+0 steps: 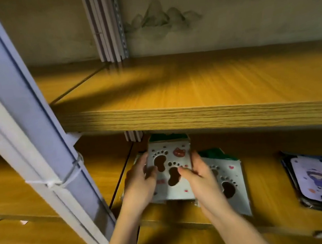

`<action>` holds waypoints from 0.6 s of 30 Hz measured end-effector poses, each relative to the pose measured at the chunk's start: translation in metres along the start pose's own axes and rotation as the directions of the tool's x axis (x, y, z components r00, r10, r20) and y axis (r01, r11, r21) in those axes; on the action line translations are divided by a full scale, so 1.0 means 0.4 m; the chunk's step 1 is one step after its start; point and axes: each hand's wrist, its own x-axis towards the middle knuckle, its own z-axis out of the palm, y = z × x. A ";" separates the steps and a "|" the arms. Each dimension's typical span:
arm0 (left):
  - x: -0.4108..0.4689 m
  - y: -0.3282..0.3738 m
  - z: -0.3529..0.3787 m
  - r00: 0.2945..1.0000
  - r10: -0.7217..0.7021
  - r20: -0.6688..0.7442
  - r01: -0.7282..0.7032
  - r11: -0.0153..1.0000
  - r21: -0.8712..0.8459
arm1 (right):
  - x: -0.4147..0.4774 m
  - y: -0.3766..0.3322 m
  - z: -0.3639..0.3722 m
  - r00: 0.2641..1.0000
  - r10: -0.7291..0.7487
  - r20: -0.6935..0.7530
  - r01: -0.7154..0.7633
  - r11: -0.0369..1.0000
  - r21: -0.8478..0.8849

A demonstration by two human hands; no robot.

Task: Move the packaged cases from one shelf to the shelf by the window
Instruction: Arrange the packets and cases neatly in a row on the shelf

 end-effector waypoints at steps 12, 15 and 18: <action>0.075 -0.092 -0.049 0.994 -0.102 -0.047 0.111 0.963 0.244 | 0.057 0.076 0.158 0.989 0.121 0.081 -0.093 0.952 -0.292; 0.076 -0.102 -0.044 0.991 -0.124 -0.041 0.131 0.954 0.272 | 0.051 0.077 0.141 0.994 0.101 0.046 -0.090 0.975 -0.201; 0.074 -0.118 -0.042 0.989 -0.111 -0.095 0.133 0.955 0.267 | 0.043 0.078 0.122 0.994 0.110 0.026 -0.105 0.984 -0.146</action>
